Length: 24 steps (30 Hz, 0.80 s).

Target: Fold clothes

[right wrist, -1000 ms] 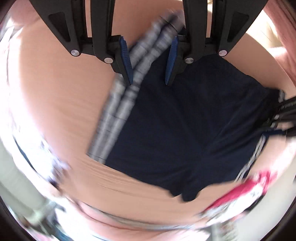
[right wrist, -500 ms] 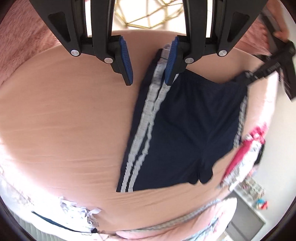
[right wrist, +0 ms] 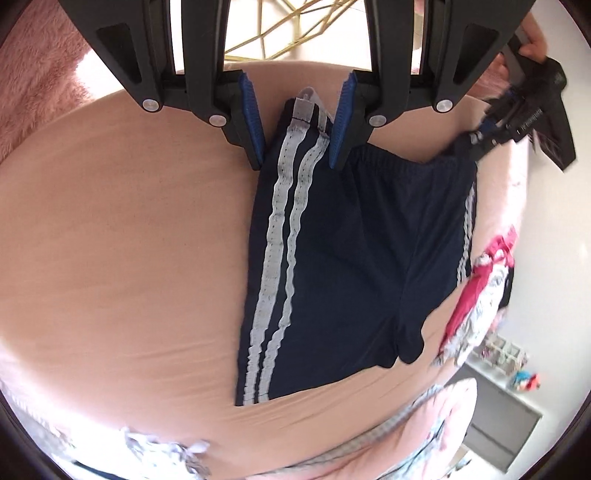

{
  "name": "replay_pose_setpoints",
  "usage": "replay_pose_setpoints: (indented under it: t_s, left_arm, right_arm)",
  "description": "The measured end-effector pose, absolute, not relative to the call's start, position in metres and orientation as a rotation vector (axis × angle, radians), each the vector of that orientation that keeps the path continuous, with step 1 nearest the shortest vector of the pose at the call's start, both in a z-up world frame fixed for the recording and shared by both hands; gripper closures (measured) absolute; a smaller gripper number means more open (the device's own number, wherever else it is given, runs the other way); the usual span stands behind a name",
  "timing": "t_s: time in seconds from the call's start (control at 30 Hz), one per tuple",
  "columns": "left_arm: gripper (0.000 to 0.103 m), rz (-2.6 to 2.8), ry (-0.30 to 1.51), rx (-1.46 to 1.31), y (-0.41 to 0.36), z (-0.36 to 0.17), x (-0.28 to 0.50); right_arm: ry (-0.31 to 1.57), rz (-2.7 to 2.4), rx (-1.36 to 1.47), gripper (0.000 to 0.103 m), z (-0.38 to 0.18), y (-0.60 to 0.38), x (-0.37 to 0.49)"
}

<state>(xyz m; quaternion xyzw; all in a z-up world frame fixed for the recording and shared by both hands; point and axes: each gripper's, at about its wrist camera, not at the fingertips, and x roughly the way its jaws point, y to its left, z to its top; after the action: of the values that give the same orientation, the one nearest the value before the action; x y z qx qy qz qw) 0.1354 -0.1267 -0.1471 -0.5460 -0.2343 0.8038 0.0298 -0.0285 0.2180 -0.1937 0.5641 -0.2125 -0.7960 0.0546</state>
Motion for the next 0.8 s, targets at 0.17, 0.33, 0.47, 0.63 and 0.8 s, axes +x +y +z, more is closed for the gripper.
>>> replay_pose_setpoints:
  t_s: [0.17,0.33,0.47,0.63,0.8]
  left_arm:
    - [0.069,2.537,-0.553,-1.712,-0.105,-0.146,0.127]
    - [0.095,2.504,-0.580,-1.652,-0.108,-0.130,0.126]
    - [0.095,2.492,-0.565,-1.597,-0.112,-0.105,0.132]
    - [0.095,2.489,-0.460,-1.708,-0.103,-0.117,0.132]
    - [0.094,2.405,-0.565,-1.780,-0.107,-0.145,0.133]
  right_arm:
    - [-0.471,-2.430,1.712,0.070,-0.193,0.204,-0.033]
    - [-0.411,-2.438,1.669,0.094,-0.182,0.201,-0.034]
    - [-0.513,-2.462,1.621,0.095,-0.155,0.228,-0.027]
    - [-0.420,-2.494,1.662,0.095,-0.150,0.232,-0.028]
    - [-0.528,-2.423,1.736,0.095,-0.181,0.243,-0.017]
